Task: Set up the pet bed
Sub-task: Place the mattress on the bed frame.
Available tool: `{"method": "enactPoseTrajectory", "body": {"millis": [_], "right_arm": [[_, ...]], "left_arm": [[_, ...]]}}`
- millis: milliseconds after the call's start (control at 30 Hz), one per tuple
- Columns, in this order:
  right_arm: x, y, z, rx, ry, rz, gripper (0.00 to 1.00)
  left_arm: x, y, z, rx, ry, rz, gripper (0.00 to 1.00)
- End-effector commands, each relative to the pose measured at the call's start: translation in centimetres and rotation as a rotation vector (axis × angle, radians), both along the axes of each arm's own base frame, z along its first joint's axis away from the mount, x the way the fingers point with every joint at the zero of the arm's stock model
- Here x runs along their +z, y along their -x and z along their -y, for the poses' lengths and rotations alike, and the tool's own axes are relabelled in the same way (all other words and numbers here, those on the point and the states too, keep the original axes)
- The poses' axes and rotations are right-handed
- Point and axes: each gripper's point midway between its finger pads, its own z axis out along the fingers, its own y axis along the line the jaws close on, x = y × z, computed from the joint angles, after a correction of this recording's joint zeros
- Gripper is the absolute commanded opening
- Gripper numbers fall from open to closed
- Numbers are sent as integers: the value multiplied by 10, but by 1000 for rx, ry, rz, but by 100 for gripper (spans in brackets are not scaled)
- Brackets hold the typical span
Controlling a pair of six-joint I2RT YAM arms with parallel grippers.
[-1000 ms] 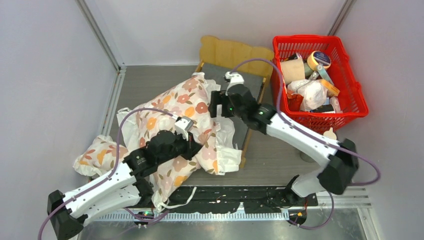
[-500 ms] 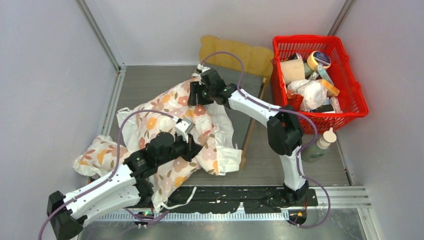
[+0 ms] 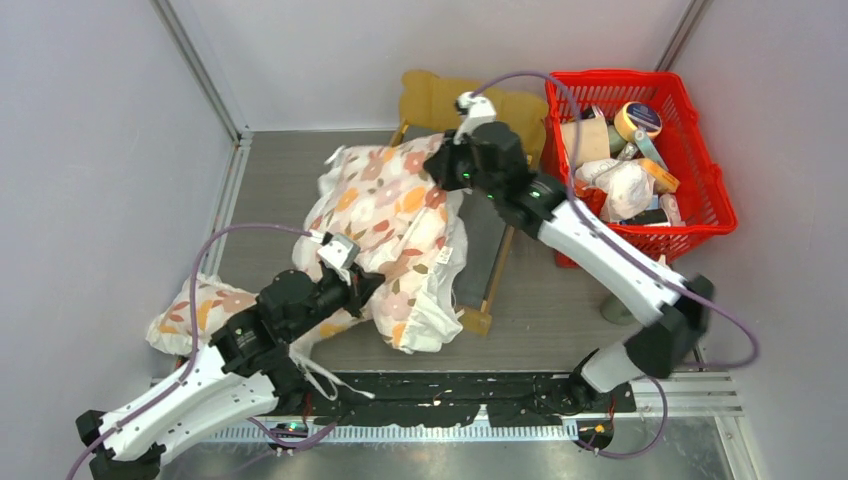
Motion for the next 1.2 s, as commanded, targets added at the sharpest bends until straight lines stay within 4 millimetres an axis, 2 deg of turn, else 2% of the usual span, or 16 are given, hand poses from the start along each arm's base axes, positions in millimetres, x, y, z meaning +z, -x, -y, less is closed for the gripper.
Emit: {"method": "enactPoseTrajectory", "body": {"millis": [0, 133, 233, 367, 467, 600, 667, 733, 767, 800, 833, 867, 967, 1100, 1133, 1167], "right_arm": [[71, 7, 79, -245, -54, 243, 5], [49, -8, 109, -300, -12, 250, 5], [21, -30, 116, -280, 32, 226, 5], [-7, -57, 119, -260, 106, 200, 5], [-11, -67, 115, -232, 130, 205, 5], [-7, -85, 120, -256, 157, 219, 5], [9, -91, 122, -266, 159, 243, 5], [40, -98, 126, -284, 148, 293, 5], [43, -100, 128, -288, 154, 293, 5], [54, -106, 131, -300, 154, 311, 5], [53, -110, 136, -307, 164, 301, 5], [55, -116, 137, -309, 167, 300, 5], [44, -127, 142, -322, 196, 279, 5], [9, -134, 160, -383, 273, 212, 5], [-2, -137, 165, -392, 288, 192, 8], [-13, -141, 165, -391, 301, 167, 19]], "left_arm": [[41, -16, -7, 56, -4, 127, 0], [25, -30, 19, 12, -41, 118, 0], [7, -42, 40, -6, -68, 86, 0], [-18, -47, 73, -68, -60, -12, 0], [-28, -44, 89, -95, -26, -87, 0], [-16, -42, 104, -98, 35, -41, 0], [1, -46, 107, -79, 62, 17, 0], [20, -52, 109, -50, 99, 65, 0], [27, -55, 111, -40, 123, 83, 0], [29, -58, 114, -36, 137, 93, 0], [28, -61, 118, -37, 135, 93, 0], [16, -64, 125, -43, 106, 74, 0], [-11, -69, 144, -72, 51, 16, 0], [-31, -74, 160, -84, 22, -27, 0], [-34, -78, 160, -67, 4, -31, 5], [-35, -82, 159, -50, -24, -33, 18]]}}
